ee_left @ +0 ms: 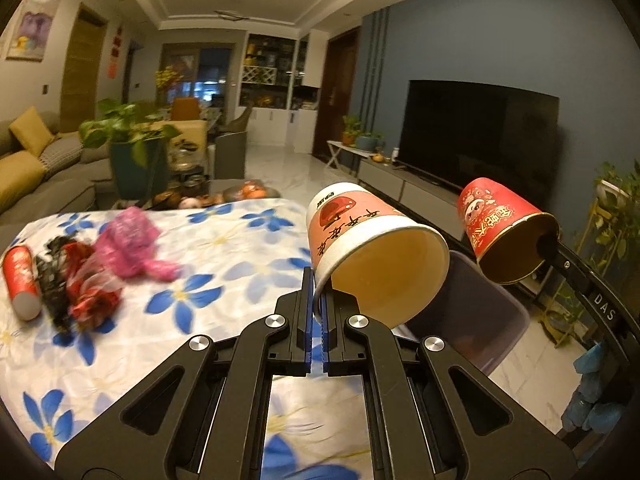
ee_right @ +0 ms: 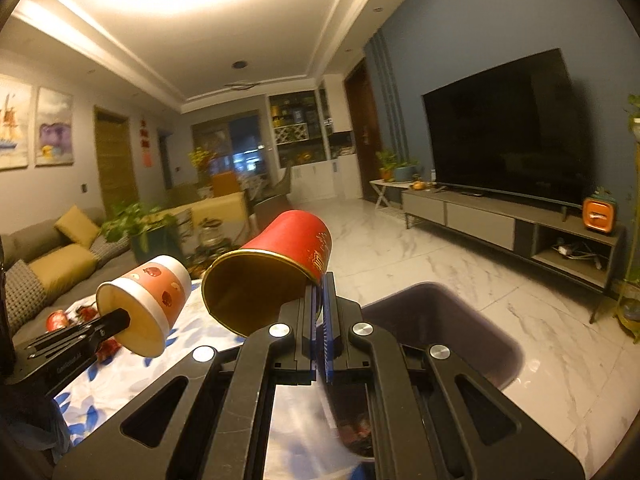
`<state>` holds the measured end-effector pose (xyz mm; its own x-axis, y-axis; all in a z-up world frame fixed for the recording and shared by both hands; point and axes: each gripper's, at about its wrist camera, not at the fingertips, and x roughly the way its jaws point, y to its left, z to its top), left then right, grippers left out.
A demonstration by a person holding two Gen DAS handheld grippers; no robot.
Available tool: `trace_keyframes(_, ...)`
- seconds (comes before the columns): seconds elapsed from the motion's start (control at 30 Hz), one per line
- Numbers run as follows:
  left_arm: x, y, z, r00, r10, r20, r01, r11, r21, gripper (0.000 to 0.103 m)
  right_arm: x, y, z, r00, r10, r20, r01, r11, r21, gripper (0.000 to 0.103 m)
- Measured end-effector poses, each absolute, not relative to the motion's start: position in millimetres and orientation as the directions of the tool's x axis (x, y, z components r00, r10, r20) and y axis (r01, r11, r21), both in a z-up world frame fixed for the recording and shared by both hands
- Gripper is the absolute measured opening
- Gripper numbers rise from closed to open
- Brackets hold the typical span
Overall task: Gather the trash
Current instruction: 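Lift both held cups and carry them over the grey bin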
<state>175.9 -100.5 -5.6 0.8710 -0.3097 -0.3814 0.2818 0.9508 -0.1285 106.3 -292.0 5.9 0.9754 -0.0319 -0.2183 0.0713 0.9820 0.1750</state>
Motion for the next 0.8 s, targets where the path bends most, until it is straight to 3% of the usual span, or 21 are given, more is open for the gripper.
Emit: trace_keyframes(0.8,212,-217,-27,0.796,-0.443,-0.412,0.437,0.892,-0.113,0.002,101,-367,-3,0.954,-0.200,-0.224,0.251,0.940,0.230,0.004)
